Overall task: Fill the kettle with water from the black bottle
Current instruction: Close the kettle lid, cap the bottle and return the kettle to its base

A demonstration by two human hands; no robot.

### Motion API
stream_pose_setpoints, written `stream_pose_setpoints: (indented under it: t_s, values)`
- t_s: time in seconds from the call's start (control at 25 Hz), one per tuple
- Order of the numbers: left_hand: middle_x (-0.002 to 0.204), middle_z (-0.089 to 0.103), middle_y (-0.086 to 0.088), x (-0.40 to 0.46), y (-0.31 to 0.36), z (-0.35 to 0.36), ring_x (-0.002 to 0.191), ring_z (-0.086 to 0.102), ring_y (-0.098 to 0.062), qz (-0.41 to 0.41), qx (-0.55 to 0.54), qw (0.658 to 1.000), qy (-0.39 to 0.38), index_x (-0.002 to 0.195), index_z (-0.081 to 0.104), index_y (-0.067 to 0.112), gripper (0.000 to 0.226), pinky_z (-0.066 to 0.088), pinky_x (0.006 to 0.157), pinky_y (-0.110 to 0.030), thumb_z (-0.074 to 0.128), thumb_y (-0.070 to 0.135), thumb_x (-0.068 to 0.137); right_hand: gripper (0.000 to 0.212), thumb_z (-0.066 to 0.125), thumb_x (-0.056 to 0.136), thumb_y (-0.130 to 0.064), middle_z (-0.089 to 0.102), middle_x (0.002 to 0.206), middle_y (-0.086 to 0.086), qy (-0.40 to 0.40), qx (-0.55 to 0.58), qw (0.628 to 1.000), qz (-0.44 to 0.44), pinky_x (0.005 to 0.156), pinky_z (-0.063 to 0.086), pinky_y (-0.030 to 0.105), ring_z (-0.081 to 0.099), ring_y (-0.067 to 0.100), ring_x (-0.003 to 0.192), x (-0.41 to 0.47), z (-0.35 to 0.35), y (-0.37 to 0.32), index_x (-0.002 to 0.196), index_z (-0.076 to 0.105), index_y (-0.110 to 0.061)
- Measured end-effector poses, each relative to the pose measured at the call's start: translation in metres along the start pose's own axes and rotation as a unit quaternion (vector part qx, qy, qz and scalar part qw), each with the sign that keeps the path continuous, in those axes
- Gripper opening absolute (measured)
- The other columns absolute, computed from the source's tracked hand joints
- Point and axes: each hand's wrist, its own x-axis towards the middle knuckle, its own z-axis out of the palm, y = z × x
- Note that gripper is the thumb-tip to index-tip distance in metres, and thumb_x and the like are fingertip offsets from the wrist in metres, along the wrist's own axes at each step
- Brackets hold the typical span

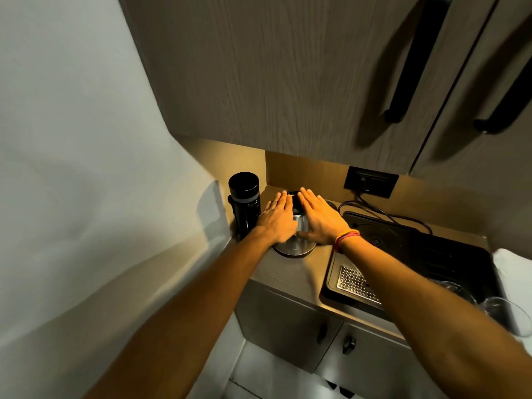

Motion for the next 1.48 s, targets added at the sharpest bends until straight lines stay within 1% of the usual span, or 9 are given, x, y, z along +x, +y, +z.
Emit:
stream_pose_setpoints:
  t_s: [0.28, 0.48, 0.64, 0.8, 1.0, 1.16, 1.32, 1.4, 1.48]
  values:
    - [0.166, -0.011, -0.018, 0.016, 0.000, 0.018, 0.154, -0.007, -0.030, -0.014, 0.050, 0.999, -0.007, 0.156, -0.009, 0.003, 0.101, -0.005, 0.123, -0.041, 0.060, 0.034, 0.090, 0.105, 0.065, 0.075, -0.050, 0.006, 0.162, 0.014, -0.009, -0.007, 1.000, 0.019, 0.122, 0.010, 0.044, 0.006, 0.029, 0.149, 0.005, 0.001, -0.003, 0.150, 0.005, -0.008]
    - [0.166, 0.004, -0.020, 0.020, -0.003, 0.007, 0.153, 0.011, -0.034, 0.003, 0.056, 0.998, 0.003, 0.157, 0.001, 0.001, 0.111, 0.006, 0.125, -0.047, 0.069, 0.045, 0.082, 0.099, 0.069, 0.075, -0.032, 0.015, 0.159, 0.017, -0.021, -0.036, 0.999, 0.017, 0.121, 0.019, 0.047, 0.016, 0.032, 0.147, 0.004, -0.007, 0.012, 0.149, 0.010, -0.004]
    - [0.164, 0.007, -0.024, 0.034, -0.001, -0.001, 0.152, 0.011, -0.038, -0.006, 0.050, 0.999, -0.020, 0.156, -0.002, -0.001, 0.127, 0.008, 0.125, -0.050, 0.074, 0.060, 0.076, 0.056, 0.065, 0.073, -0.006, 0.053, 0.126, 0.023, -0.037, -0.005, 0.995, 0.093, 0.093, 0.050, 0.050, 0.052, 0.041, 0.115, 0.004, -0.017, 0.032, 0.124, 0.044, -0.001]
    - [0.160, 0.018, -0.024, 0.045, 0.010, 0.001, 0.146, 0.024, -0.045, -0.020, 0.057, 0.998, -0.022, 0.157, 0.004, 0.000, 0.142, 0.013, 0.123, -0.052, 0.082, 0.069, 0.059, 0.032, 0.060, 0.081, -0.001, 0.057, 0.115, 0.022, 0.005, 0.028, 0.993, 0.116, 0.081, 0.052, 0.046, 0.058, 0.038, 0.102, 0.001, -0.019, 0.029, 0.111, 0.049, -0.004]
    - [0.154, 0.026, -0.016, 0.051, 0.015, 0.005, 0.138, 0.041, -0.042, -0.001, 0.046, 0.999, 0.018, 0.152, 0.023, 0.010, 0.129, -0.001, 0.120, -0.062, 0.085, 0.067, 0.054, 0.023, 0.054, 0.081, 0.000, 0.060, 0.109, 0.022, 0.059, 0.036, 0.990, 0.126, 0.078, 0.047, 0.047, 0.058, 0.041, 0.098, -0.021, -0.019, 0.031, 0.104, 0.050, -0.004]
    - [0.143, 0.034, -0.012, 0.054, 0.026, 0.000, 0.132, 0.047, -0.039, 0.024, 0.000, 0.998, 0.063, 0.142, 0.035, 0.012, 0.117, 0.004, 0.122, -0.060, 0.085, 0.066, 0.051, 0.018, 0.051, 0.082, 0.001, 0.061, 0.105, 0.023, 0.081, 0.032, 0.986, 0.140, 0.074, 0.045, 0.048, 0.057, 0.041, 0.093, -0.027, -0.045, 0.038, 0.100, 0.051, -0.003]
    - [0.137, 0.037, -0.011, 0.066, 0.057, -0.024, 0.130, 0.047, -0.039, 0.069, -0.033, 0.993, 0.089, 0.139, 0.041, 0.012, 0.115, 0.003, 0.123, -0.057, 0.087, 0.066, 0.048, 0.039, 0.049, 0.079, 0.010, 0.044, 0.057, -0.015, 0.124, 0.050, 0.976, 0.170, 0.051, 0.043, 0.035, 0.038, 0.010, 0.044, -0.066, -0.074, 0.066, 0.059, 0.037, -0.022]
    - [0.141, 0.039, -0.013, 0.071, 0.078, -0.031, 0.134, 0.043, -0.040, 0.092, -0.036, 0.991, 0.091, 0.140, 0.041, 0.011, 0.116, 0.006, 0.122, -0.058, 0.086, 0.067, 0.049, 0.023, 0.051, 0.082, 0.001, 0.060, 0.065, -0.005, 0.079, 0.037, 0.970, 0.228, 0.073, 0.056, 0.033, 0.059, 0.014, 0.059, -0.086, -0.086, 0.084, 0.064, 0.049, -0.013]
    - [0.145, 0.041, -0.016, 0.074, 0.103, -0.032, 0.139, 0.038, -0.039, 0.109, -0.030, 0.989, 0.090, 0.144, 0.038, 0.008, 0.121, 0.008, 0.122, -0.058, 0.085, 0.070, 0.051, 0.009, 0.052, 0.082, -0.003, 0.067, 0.092, 0.018, 0.083, 0.043, 0.969, 0.230, 0.079, 0.053, 0.042, 0.064, 0.037, 0.088, -0.086, -0.100, 0.097, 0.090, 0.057, -0.004]
